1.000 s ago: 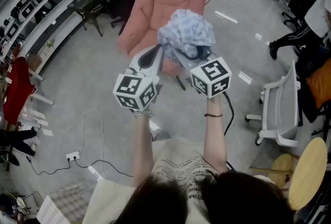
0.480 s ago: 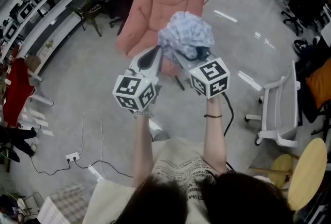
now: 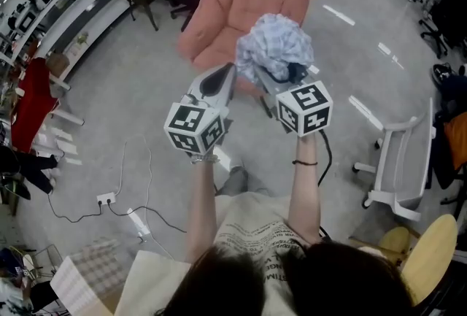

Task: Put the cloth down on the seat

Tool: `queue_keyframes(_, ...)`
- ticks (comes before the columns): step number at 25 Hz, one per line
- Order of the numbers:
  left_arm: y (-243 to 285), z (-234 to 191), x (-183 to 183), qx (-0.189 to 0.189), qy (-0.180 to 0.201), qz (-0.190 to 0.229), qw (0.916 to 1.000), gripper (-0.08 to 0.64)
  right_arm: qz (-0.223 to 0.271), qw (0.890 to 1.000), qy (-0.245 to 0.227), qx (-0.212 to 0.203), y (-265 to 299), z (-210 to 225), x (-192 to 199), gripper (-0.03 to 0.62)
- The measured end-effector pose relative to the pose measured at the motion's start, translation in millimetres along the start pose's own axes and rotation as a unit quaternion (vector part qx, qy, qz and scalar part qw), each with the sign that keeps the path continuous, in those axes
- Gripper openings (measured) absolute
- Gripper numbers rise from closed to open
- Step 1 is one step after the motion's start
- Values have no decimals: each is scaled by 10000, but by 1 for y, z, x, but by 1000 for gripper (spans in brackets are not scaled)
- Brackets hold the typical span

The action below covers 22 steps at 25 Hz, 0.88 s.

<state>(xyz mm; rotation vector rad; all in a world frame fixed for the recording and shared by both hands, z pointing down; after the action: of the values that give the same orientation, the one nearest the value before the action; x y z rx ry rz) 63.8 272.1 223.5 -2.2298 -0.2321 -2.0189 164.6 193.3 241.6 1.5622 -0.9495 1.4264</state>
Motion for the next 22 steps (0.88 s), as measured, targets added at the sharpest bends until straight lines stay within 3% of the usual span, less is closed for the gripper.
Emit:
queue_keyframes(6,22,-41,11,-89,-116,-156,9998,5,-159,9996,174,-125,49,7,14,127)
queue_keyframes(22,126,-150,36,351,-464,-596,9965,5,-808,9954,509,35,173,64,47,127)
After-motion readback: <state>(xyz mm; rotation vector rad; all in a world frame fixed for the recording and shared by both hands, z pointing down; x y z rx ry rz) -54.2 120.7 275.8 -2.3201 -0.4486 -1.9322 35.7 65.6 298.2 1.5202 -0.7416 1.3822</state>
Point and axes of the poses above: the fingertips, and each gripper's own axes: y forward along the fingers, z to its right, x out of its underside, the point moved 5 cm from there along -y, backward along the fingers, and after that the axes turned 4 degrees about -y, right-handed, at the moved point
